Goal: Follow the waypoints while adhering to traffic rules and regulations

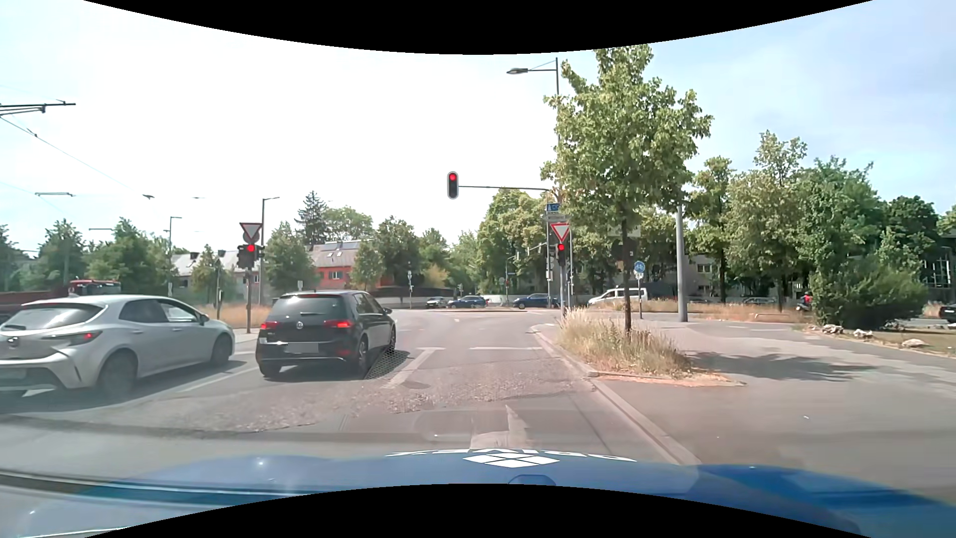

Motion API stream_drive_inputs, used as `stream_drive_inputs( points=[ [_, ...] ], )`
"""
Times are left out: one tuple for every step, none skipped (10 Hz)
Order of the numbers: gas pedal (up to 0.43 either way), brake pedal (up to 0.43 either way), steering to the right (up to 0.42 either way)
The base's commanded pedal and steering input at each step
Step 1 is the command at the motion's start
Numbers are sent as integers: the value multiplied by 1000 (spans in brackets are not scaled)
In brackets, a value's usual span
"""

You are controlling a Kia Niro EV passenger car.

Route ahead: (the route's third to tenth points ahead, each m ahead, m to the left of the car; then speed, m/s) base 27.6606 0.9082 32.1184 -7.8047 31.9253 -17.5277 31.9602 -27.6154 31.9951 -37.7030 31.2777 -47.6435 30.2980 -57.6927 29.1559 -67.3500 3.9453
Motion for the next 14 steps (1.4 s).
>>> stream_drive_inputs(
  points=[
    [0,0,2],
    [0,0,2],
    [0,0,2],
    [0,0,1],
    [0,0,1],
    [0,0,0],
    [0,0,0],
    [0,0,0],
    [0,0,0],
    [0,0,0],
    [0,0,0],
    [0,0,0],
    [0,37,0],
    [0,91,0]
  ],
)
